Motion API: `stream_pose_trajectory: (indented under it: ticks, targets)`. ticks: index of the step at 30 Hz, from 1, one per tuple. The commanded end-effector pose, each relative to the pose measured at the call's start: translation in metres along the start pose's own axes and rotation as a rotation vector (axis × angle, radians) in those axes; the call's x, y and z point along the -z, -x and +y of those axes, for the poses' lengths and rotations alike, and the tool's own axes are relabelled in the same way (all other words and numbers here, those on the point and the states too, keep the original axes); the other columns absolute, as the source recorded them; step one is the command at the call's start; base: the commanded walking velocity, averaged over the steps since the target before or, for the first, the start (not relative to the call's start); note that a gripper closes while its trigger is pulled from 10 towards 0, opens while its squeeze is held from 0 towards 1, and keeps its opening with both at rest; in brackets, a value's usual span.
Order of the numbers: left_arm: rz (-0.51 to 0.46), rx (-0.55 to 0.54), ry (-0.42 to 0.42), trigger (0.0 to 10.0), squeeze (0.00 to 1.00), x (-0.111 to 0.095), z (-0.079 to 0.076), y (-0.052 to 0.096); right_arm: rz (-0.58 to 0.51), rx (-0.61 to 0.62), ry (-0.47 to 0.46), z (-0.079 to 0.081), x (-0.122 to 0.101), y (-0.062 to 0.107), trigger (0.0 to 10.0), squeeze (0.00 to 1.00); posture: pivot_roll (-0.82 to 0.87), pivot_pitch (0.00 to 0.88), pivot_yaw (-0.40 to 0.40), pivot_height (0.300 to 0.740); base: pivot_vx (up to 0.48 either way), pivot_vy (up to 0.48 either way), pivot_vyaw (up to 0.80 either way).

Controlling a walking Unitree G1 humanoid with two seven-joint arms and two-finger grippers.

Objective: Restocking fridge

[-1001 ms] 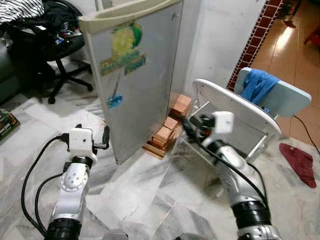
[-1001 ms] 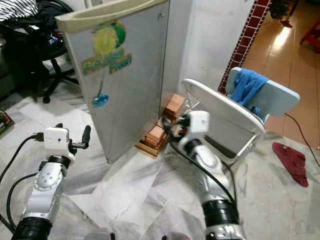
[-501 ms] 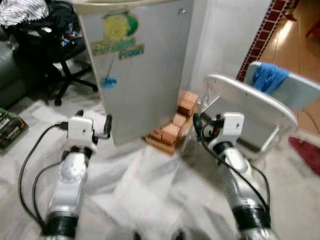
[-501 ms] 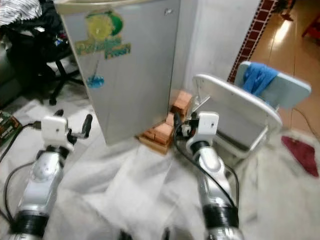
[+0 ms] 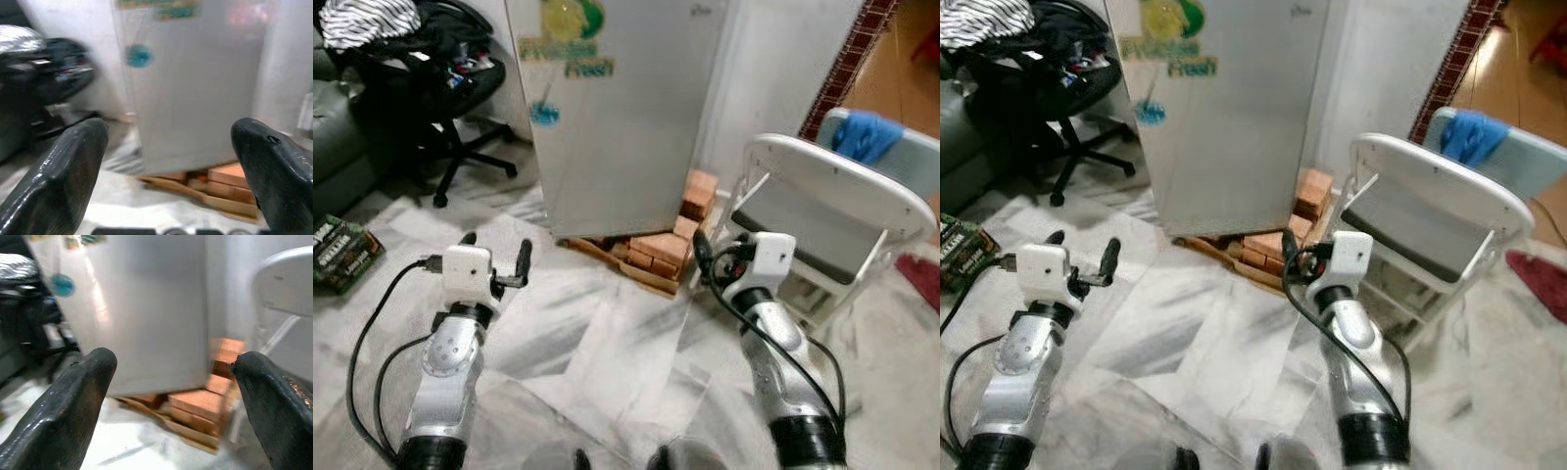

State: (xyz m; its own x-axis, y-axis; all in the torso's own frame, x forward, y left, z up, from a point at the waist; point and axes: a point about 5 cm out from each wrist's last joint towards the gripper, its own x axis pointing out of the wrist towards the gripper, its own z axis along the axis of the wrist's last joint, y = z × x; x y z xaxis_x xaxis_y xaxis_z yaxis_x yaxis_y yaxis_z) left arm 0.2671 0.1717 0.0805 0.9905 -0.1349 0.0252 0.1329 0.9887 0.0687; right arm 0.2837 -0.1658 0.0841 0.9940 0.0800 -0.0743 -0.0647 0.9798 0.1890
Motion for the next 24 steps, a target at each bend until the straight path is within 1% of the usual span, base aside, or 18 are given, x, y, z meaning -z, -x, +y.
stream_pose_trajectory:
  ticks: [1, 11, 15, 16, 18, 19, 22, 24]
  targets:
    - [-0.003, -0.013, -0.014, 10.0, 0.0, -0.0024, 0.0089, 0.0016, -0.001, -0.014, -0.026, 0.0063, -0.0011, -0.0022, 10.0, 0.0, -0.04, 0.051, 0.0, 0.74, 0.0, 0.431, -0.48]
    - [0.001, -0.01, 0.001, 10.0, 0.0, -0.0021, 0.0067, 0.0039, 0.007, -0.03, -0.028, 0.0067, -0.0008, -0.0005, 10.0, 0.0, -0.04, 0.053, -0.009, 0.74, 0.0, 0.422, -0.71]
    - [-0.008, 0.004, -0.006, 10.0, 0.0, -0.0031, 0.0055, 0.004, 0.001, -0.031, -0.021, 0.0069, -0.0015, -0.0008, 10.0, 0.0, -0.04, 0.052, -0.01, 0.74, 0.296, 0.377, 0.0]
    - [-0.013, 0.009, -0.002, 10.0, 0.0, -0.0039, 0.005, 0.0042, -0.013, -0.02, -0.006, 0.0059, -0.0033, -0.001, 10.0, 0.0, -0.04, 0.052, -0.01, 0.74, 0.341, 0.337, 0.0]
    - [-0.024, 0.02, 0.011, 10.0, 0.0, -0.0054, 0.0043, 0.0042, -0.023, -0.017, -0.005, 0.0055, -0.005, -0.0012, 10.0, 0.0, -0.05, 0.051, -0.009, 0.74, 0.379, 0.296, 0.0]
    - [-0.022, 0.021, 0.014, 10.0, 0.0, -0.0055, 0.0042, 0.0043, -0.014, -0.002, 0.0, 0.0035, -0.0044, -0.0015, 10.0, 0.0, -0.05, 0.052, -0.008, 0.74, 0.401, 0.262, 0.0]
    - [-0.016, 0.018, 0.017, 10.0, 0.0, -0.0052, 0.004, 0.004, -0.005, -0.006, -0.003, 0.0033, -0.0036, -0.0018, 10.0, 0.0, -0.05, 0.051, -0.009, 0.74, 0.401, 0.265, 0.0]
    - [-0.008, 0.015, 0.028, 10.0, 0.0, -0.0043, 0.0033, 0.0038, -0.006, 0.002, 0.049, 0.0036, -0.0035, -0.0018, 10.0, 0.0, -0.05, 0.053, -0.009, 0.74, 0.398, 0.268, 0.0]
